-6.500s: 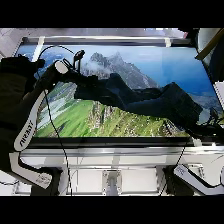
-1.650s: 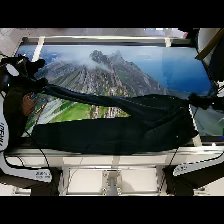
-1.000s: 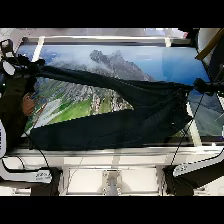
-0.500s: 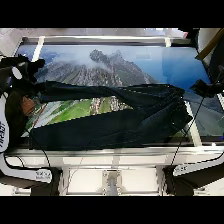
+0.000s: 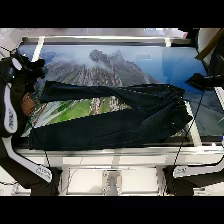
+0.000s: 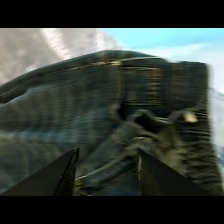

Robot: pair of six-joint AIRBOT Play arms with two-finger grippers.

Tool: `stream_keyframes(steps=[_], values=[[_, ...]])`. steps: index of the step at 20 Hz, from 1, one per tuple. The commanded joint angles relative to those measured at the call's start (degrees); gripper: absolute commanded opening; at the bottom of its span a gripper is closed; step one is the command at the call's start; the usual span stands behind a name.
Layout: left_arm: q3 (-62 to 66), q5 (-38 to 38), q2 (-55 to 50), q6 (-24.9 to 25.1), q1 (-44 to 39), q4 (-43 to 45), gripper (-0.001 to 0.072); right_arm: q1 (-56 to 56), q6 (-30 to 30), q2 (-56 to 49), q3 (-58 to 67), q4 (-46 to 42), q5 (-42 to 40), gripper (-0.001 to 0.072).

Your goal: Fold the clothes and pants, and hang the long-sleeved shirts on hangers.

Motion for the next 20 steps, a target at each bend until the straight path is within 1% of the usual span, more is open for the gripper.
stream_keyframes(steps=[1,2,3,5,7,9,10,11,12,13,15,16,20], values=[[10.12,-2.69,-10.29,0.90,0.37,-4.44,0.0623,5.09,-2.29,0.24,0.04,-0.02,0.44,0.0410],[12.44,-3.61,-12.63,1.01,0.57,-4.79,0.0624,6.16,-2.58,0.24,0.04,-0.42,0.33,0.0410],[14.34,-3.91,-14.73,2.32,0.70,-4.76,0.0623,7.04,-2.58,0.24,0.04,-1.05,0.09,0.0410],[14.93,-2.71,-17.05,2.51,0.98,-4.70,0.0623,7.58,-2.49,0.24,0.04,-0.81,-0.55,0.0410],[14.91,-2.21,-18.58,3.93,1.11,-4.31,0.0623,7.58,-2.49,0.24,0.04,-0.87,-1.29,0.0410],[14.91,0.68,-19.26,3.93,1.14,-4.42,0.0622,7.61,-2.43,0.24,0.04,-0.85,-1.31,0.0410],[14.91,2.58,-19.28,3.96,0.90,-4.44,0.0605,7.61,-2.43,0.24,0.04,-0.85,-1.38,0.0410],[14.91,4.48,-19.26,3.96,0.66,-4.59,0.0603,7.58,-2.43,0.24,0.04,-0.85,-1.57,0.0409],[14.91,6.14,-19.28,3.93,0.48,-5.49,0.0531,7.61,-2.43,0.24,0.04,-0.85,-1.99,0.0409],[14.91,6.80,-19.30,4.00,0.33,-6.36,0.0366,7.61,-2.43,0.24,0.04,-0.85,-2.27,0.0410],[14.91,6.32,-19.26,7.02,0.26,-7.89,0.0030,7.61,-2.45,0.24,0.04,-0.90,-2.38,0.0409],[14.91,5.99,-19.02,7.82,0.26,-9.07,0.0018,7.61,-2.43,0.24,0.04,-0.96,-2.38,0.0409],[14.91,4.17,-14.51,7.82,0.68,-9.31,0.0017,7.58,-2.23,0.26,0.04,-1.05,-1.86,0.0409]])
